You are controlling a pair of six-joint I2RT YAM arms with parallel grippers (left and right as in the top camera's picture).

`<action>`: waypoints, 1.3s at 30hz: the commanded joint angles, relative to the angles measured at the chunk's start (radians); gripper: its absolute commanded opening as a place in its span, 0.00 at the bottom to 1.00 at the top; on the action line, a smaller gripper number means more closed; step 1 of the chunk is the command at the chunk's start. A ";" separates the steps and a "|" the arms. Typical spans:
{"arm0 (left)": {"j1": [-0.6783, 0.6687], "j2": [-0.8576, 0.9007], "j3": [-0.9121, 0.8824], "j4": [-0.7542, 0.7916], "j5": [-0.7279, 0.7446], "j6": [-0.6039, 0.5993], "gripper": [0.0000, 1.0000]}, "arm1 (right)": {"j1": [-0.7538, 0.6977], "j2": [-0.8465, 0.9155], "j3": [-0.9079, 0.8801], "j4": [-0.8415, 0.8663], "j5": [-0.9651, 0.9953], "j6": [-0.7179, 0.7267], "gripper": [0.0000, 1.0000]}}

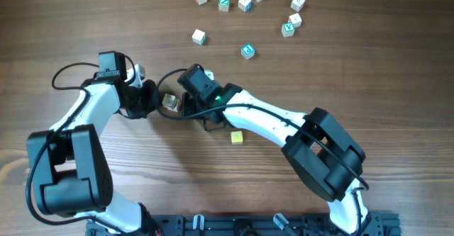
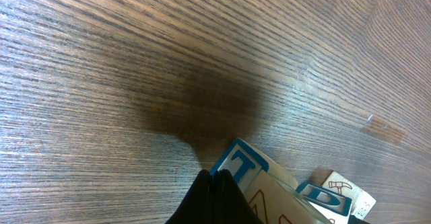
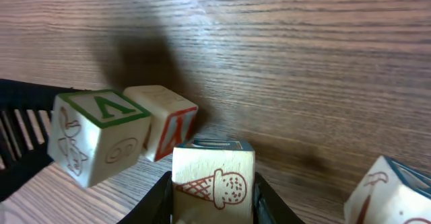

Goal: Form a tower

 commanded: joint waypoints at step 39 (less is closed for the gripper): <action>-0.007 0.010 -0.005 0.045 0.013 0.016 0.04 | -0.004 0.060 -0.007 0.061 -0.140 0.007 0.04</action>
